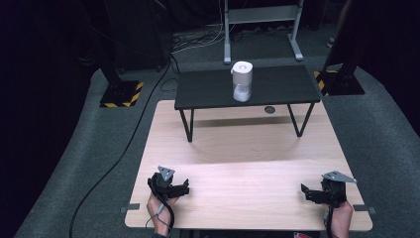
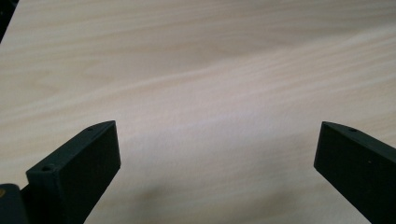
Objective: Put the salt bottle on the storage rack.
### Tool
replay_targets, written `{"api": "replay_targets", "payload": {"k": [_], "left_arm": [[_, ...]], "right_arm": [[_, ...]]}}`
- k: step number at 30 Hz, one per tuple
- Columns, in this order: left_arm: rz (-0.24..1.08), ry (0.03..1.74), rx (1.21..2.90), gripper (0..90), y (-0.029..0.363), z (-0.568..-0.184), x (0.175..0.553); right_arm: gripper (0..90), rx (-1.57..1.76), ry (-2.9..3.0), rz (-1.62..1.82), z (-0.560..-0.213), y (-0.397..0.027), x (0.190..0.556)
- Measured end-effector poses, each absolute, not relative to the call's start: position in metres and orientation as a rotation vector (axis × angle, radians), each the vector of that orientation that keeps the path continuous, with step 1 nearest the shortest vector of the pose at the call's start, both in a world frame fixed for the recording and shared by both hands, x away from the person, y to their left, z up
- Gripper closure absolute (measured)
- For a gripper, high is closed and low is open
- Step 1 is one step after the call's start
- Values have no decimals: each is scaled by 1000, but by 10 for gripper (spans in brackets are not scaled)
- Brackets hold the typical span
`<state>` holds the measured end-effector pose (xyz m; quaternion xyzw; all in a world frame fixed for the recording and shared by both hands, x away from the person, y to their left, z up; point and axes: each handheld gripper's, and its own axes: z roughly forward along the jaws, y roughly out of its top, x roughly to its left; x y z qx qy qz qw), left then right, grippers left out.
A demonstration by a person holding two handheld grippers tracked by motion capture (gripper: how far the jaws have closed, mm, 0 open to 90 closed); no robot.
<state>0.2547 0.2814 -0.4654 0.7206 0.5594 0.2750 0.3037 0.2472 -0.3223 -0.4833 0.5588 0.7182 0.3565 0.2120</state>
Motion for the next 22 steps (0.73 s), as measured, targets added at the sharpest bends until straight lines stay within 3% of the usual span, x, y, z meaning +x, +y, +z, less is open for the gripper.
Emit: {"api": "replay_targets", "payload": {"k": [22], "left_arm": [[630, 1459, 1959, 3, 294, -471, 265]], "right_arm": [[15, 1545, 1975, 987, -484, -320, 244]]}}
